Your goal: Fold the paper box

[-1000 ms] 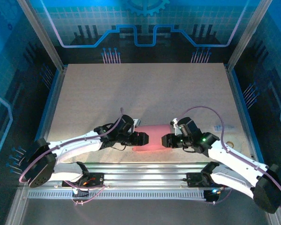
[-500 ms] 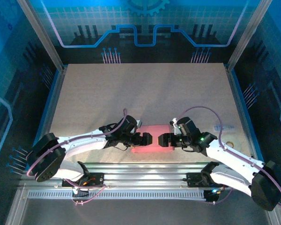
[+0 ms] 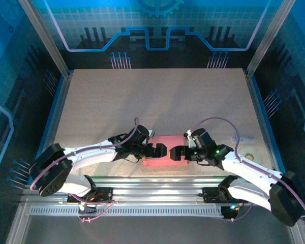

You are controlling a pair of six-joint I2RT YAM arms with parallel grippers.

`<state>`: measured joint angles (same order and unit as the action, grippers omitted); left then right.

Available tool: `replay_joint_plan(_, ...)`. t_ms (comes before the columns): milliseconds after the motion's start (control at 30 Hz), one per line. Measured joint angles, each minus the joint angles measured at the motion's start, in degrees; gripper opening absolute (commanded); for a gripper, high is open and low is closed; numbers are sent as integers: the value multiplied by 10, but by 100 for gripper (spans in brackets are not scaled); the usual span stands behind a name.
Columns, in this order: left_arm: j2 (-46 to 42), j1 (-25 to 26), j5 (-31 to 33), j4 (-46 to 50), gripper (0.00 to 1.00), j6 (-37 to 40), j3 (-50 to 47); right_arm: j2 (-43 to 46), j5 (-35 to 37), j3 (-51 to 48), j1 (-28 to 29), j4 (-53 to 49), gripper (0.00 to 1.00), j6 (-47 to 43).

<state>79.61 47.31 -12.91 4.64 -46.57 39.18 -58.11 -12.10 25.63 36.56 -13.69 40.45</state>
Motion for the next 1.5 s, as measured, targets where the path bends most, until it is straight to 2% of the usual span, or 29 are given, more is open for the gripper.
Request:
replay_joint_plan(1267,16,0,13,-37,99,0,-10,-15,26,-2,1,13,100,9)
replay_joint_plan(1500,7,-2,20,-29,99,0,-10,-1,30,13,1,-21,100,9)
